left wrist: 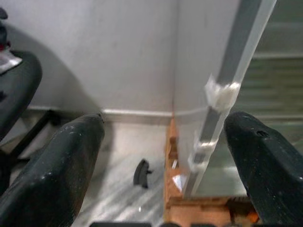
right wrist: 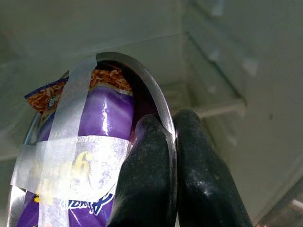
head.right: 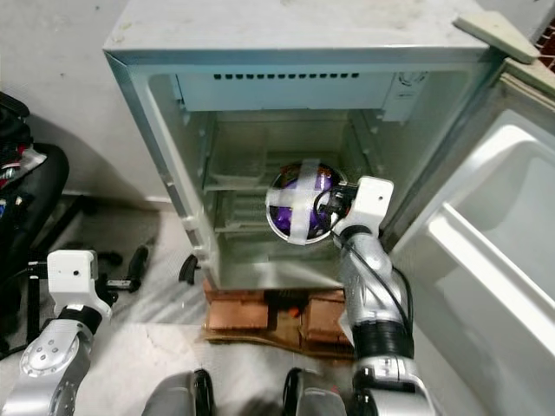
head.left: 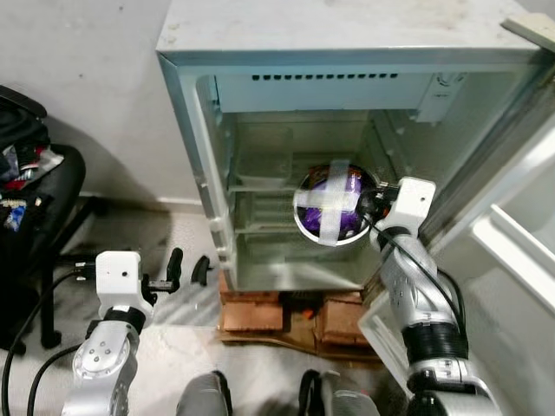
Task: Restocking fridge
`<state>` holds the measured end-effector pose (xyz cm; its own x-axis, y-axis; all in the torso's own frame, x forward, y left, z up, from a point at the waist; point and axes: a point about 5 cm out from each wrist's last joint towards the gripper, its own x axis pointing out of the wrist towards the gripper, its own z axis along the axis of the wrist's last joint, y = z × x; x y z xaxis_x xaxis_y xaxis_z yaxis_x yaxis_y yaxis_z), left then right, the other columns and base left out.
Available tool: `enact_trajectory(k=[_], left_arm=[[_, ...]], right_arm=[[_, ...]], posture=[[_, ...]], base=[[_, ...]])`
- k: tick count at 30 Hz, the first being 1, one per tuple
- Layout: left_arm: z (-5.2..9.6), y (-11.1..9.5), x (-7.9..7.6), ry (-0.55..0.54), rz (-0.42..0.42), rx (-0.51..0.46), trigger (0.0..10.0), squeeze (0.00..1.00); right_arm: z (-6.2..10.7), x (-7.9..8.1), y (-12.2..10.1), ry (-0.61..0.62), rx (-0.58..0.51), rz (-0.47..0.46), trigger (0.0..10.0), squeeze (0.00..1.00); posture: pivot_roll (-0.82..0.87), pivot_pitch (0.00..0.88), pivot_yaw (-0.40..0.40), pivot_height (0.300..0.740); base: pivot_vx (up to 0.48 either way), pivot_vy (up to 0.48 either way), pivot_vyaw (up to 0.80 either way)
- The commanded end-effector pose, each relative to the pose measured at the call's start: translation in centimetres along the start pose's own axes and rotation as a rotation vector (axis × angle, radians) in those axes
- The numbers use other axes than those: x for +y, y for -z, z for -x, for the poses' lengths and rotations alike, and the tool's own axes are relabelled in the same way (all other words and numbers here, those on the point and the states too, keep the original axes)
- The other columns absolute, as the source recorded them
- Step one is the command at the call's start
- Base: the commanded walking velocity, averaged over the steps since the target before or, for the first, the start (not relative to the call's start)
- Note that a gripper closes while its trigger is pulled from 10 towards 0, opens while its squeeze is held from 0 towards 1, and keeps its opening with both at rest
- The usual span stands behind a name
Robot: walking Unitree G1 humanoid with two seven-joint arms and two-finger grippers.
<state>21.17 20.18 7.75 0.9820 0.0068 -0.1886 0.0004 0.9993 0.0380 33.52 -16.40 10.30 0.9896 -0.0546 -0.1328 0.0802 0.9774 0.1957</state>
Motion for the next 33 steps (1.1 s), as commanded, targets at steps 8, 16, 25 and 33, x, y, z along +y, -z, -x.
enact_trajectory(k=[8, 16, 25, 33], left_arm=[[1.6, -0.3, 0.8, -0.025, -0.025, 0.021, 10.0, 0.00], [3.6, -0.8, 1.4, -0.064, -0.041, 0.039, 10.0, 0.00], [6.2, -1.5, 2.7, -0.146, -0.024, 0.063, 10.0, 0.00], [7.9, -1.7, 2.2, -0.143, -0.027, 0.103, 10.0, 0.00]], right_arm=[[-3.0, 0.5, -2.2, 0.078, -0.052, -0.097, 10.0, 0.00], [-4.5, 2.2, -3.4, 0.104, -0.060, -0.094, 10.0, 0.00], [-5.1, 3.1, -3.6, 0.179, -0.017, -0.224, 10.0, 0.00], [-5.6, 2.2, -5.1, 0.303, -0.026, -0.437, 10.0, 0.00]], posture=[[0.14, 0.258, -0.056, 0.740], [0.22, 0.317, -0.074, 0.740], [0.28, 0.391, -0.073, 0.740], [0.32, 0.422, -0.070, 0.740]], base=[[0.000, 0.000, 0.00], [0.000, 0.000, 0.00], [0.000, 0.000, 0.00], [0.000, 0.000, 0.00]])
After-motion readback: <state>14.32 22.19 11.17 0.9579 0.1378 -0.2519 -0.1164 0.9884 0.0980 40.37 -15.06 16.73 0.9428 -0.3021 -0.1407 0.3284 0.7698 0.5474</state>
